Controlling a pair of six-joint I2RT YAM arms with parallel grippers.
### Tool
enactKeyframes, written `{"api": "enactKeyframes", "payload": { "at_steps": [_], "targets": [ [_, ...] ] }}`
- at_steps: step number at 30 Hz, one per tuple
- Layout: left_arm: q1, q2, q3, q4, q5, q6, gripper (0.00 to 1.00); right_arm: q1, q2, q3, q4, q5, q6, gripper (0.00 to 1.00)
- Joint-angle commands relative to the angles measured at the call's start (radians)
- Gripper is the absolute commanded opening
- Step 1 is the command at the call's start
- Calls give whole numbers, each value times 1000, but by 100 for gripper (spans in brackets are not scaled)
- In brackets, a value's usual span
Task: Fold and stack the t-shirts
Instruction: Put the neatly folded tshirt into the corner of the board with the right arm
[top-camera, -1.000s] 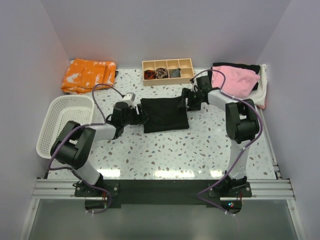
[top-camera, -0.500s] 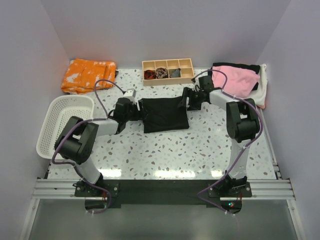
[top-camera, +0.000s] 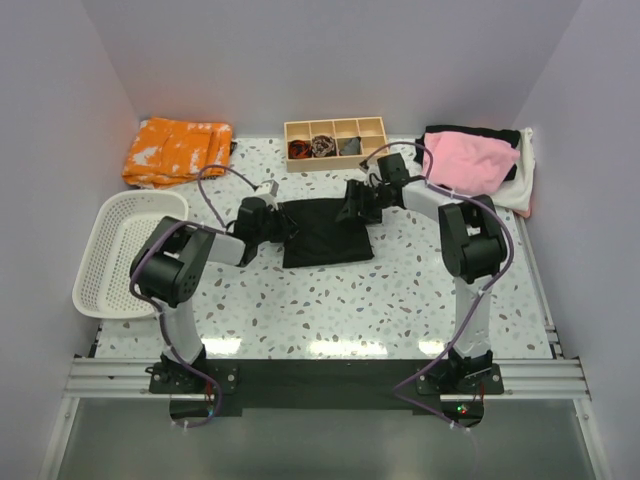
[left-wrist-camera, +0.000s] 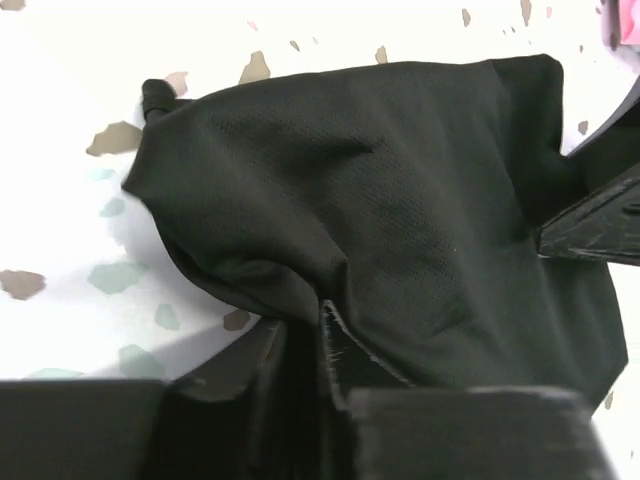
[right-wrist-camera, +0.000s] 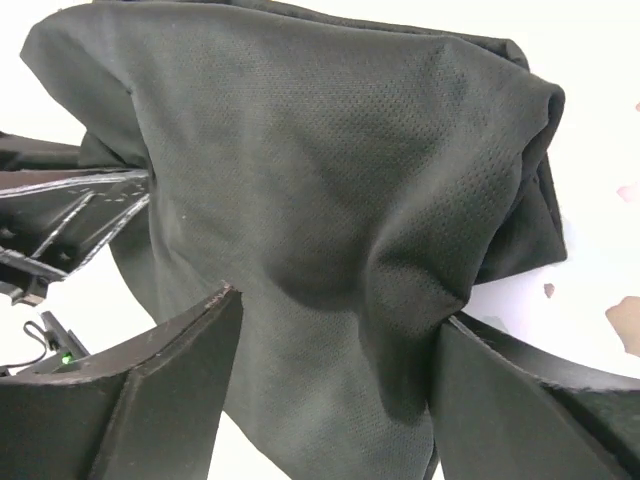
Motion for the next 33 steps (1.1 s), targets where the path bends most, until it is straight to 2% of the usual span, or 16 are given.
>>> {"api": "enactKeyframes", "payload": {
  "at_steps": [1, 2, 3, 4, 5, 8, 9, 10, 11, 12, 14, 15, 16, 22, 26, 33],
  "targets": [
    [6, 22, -32, 130, 76, -68, 8, 13, 79, -20, -59, 12, 8, 69],
    [6, 24, -42, 140, 77, -78, 3, 12, 78, -22, -54, 10, 11, 62],
    [7, 24, -45, 147, 77, -80, 0, 10, 79, -22, -50, 9, 17, 50],
    [9, 24, -50, 156, 79, -83, 0, 12, 79, -20, -39, 6, 22, 42],
    [10, 22, -56, 160, 82, -88, 0, 9, 79, -20, -31, -3, 24, 26],
    [21, 14, -68, 168, 82, -94, 0, 4, 78, -23, -13, -2, 34, 0],
    [26, 10, -70, 167, 82, -92, 1, 1, 73, -25, -1, 1, 40, 0],
    [30, 7, -70, 151, 79, -89, 9, -5, 63, -25, 5, 4, 41, 0],
    [32, 4, -70, 142, 77, -77, 20, -8, 50, -34, 15, 15, 42, 0],
    [33, -7, -67, 131, 76, -66, 39, -13, 38, -38, 30, 39, 44, 0],
    [34, -19, -58, 87, 68, -46, 55, -19, 0, -38, 32, 68, 36, 0],
    [32, -32, -53, 56, 62, -37, 88, -25, -13, -35, 28, 99, 33, 0],
    [32, -41, -47, 41, 57, -29, 100, -27, -39, -19, 24, 121, 30, 0],
    [32, -144, -36, -17, 30, 17, 100, -59, -91, 95, -13, 286, 28, 0],
    [32, -203, -21, -45, 33, 29, 100, -91, -63, 193, -19, 380, 27, 0],
    [32, -236, -16, -47, 60, 32, 100, -168, -25, 209, 178, 552, 33, 0]
  ]
}}
